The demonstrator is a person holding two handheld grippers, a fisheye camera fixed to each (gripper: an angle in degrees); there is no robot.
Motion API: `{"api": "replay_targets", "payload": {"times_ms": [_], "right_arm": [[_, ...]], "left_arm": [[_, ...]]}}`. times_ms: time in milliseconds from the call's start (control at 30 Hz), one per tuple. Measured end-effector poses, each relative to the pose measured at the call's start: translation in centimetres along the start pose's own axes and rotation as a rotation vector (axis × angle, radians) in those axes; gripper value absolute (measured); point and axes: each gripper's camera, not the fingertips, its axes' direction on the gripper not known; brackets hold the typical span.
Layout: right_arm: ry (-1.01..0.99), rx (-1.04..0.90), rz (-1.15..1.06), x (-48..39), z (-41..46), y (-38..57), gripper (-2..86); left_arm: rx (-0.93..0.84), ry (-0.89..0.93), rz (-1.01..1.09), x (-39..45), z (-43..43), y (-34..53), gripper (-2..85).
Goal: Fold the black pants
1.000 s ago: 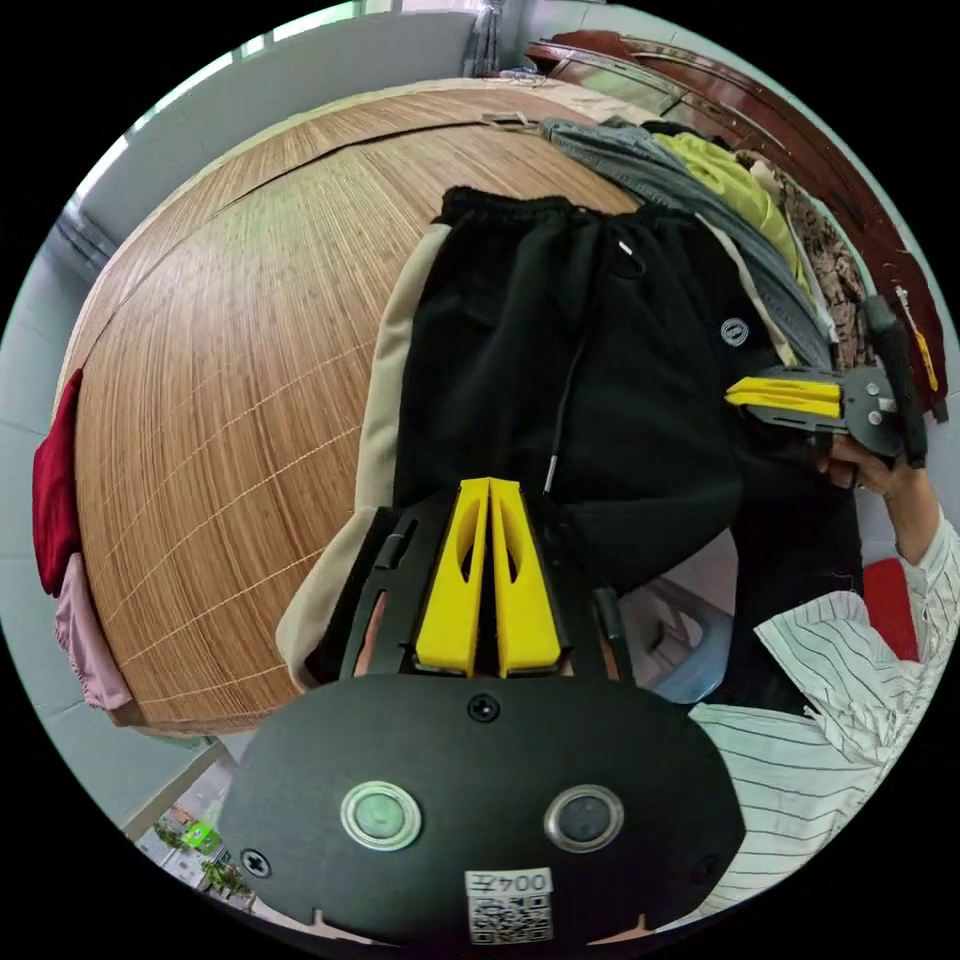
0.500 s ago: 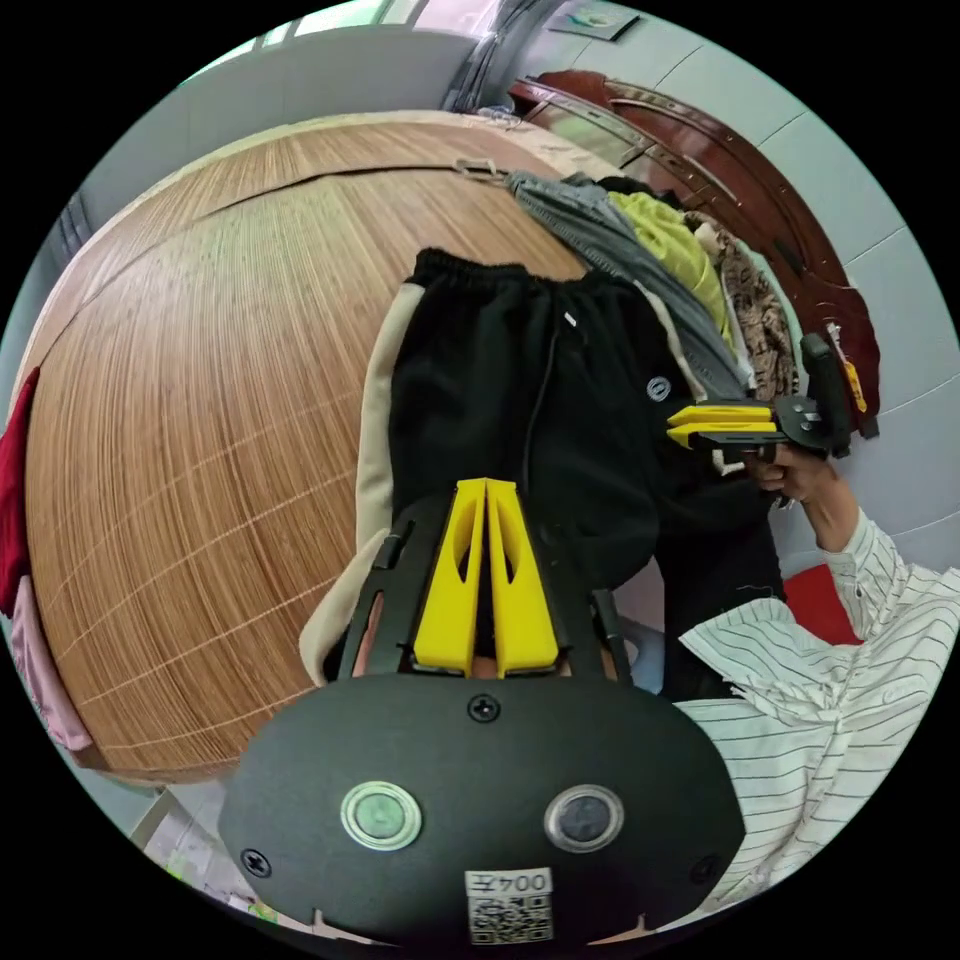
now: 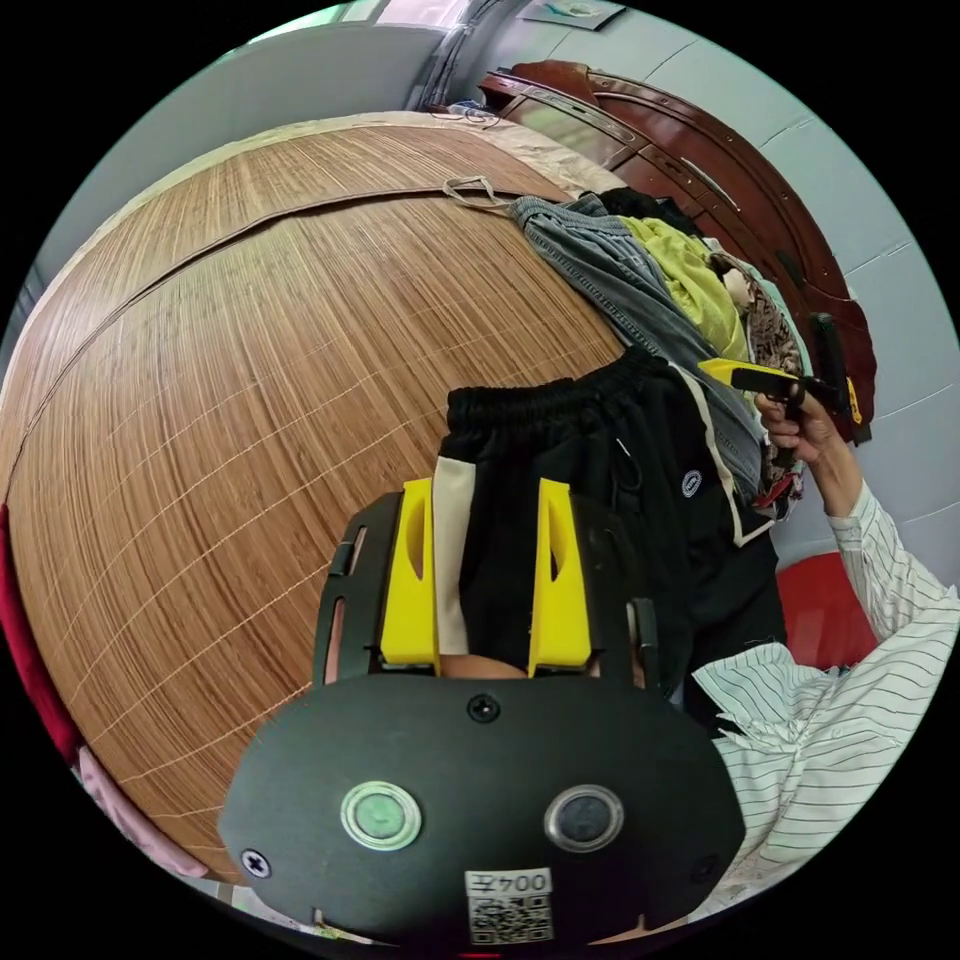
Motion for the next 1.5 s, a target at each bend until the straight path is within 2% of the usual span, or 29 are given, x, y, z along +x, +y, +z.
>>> {"api": "replay_targets", "payload": {"times_ms": [267, 467, 600, 800, 1033, 1200, 1333, 1500], "right_arm": [[0.053, -0.165, -0.041, 3.0, 4.1, -6.0, 13.8], [-0.061, -0.177, -0.003, 6.8, 4.8, -7.9, 13.6], [-0.213, -0.184, 0.05, 9.0, 5.5, -9.9, 13.6], [-0.124, -0.315, -0.091, 8.6, 6.4, -12.4, 13.5], [-0.222, -0.25, -0.096, 9.8, 6.1, -15.0, 14.1], [-0.239, -0.215, -0.201, 9.1, 5.3, -15.3, 14.9], [-0.178, -0.202, -0.314, 7.2, 4.9, -16.5, 15.9], [-0.216, -0.196, -0.305, 5.2, 5.6, -20.2, 16.0]], "left_arm": [[0.012, -0.012, 0.013, -2.7, 1.9, -2.9, 13.5], [0.023, 0.018, 0.058, -3.2, 3.6, -4.8, 13.3], [-0.025, 0.038, 0.076, -3.4, 4.5, -5.7, 12.8], [-0.048, 0.086, 0.061, -4.6, 4.0, -6.7, 12.1], [-0.05, 0.123, 0.002, -4.6, 4.0, -8.4, 7.3], [0.059, 0.103, 0.045, -3.4, -1.1, -6.9, 3.5], [0.141, 0.095, 0.04, -3.7, -4.9, -4.0, 2.6], [0.229, 0.041, 0.092, -3.1, -8.6, -1.0, 2.2]]}}
